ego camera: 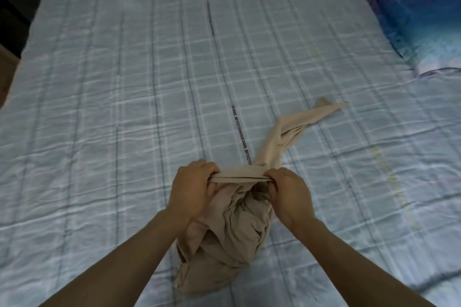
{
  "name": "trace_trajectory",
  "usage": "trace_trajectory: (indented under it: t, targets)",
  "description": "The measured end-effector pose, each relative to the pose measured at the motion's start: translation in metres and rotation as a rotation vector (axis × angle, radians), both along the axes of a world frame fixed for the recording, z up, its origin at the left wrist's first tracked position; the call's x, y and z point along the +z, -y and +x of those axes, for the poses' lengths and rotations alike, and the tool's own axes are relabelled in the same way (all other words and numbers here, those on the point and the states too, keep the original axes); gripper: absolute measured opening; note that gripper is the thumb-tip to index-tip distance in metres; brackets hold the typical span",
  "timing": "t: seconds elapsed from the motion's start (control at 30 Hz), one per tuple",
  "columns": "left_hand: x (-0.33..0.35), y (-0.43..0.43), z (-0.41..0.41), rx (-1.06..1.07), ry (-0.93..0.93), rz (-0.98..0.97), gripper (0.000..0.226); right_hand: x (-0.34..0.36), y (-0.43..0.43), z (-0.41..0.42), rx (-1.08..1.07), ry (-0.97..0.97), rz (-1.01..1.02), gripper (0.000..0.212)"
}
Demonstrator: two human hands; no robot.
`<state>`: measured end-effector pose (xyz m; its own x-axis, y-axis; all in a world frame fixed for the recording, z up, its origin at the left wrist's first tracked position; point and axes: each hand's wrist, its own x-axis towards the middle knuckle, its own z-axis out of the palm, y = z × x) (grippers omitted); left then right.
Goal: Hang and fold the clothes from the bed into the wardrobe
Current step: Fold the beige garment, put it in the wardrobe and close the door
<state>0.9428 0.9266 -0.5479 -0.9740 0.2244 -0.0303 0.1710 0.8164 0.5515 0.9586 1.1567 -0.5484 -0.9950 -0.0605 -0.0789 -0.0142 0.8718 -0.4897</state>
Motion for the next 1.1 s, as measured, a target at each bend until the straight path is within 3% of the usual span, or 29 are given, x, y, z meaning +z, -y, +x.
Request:
trace_trajectory:
  t: [0.33, 0.73, 1.1]
  targets:
    - [0.132, 0.041, 0.003, -0.016, -0.302, -0.141, 0.017, 0.146, 0.011, -0.007, -0.024, -0.322, -0.094, 0.020]
    - [0.264, 0.091, 0.003, 0.126, -0.379, -0.151, 0.015, 0.343, 0.026, 0.000, -0.039, -0.762, -0.186, 0.021]
    - [0.315, 0.132, 0.003, 0.162, -0.376, -0.198, 0.008, 0.414, 0.016, 0.003, -0.161, -0.896, -0.254, 0.020]
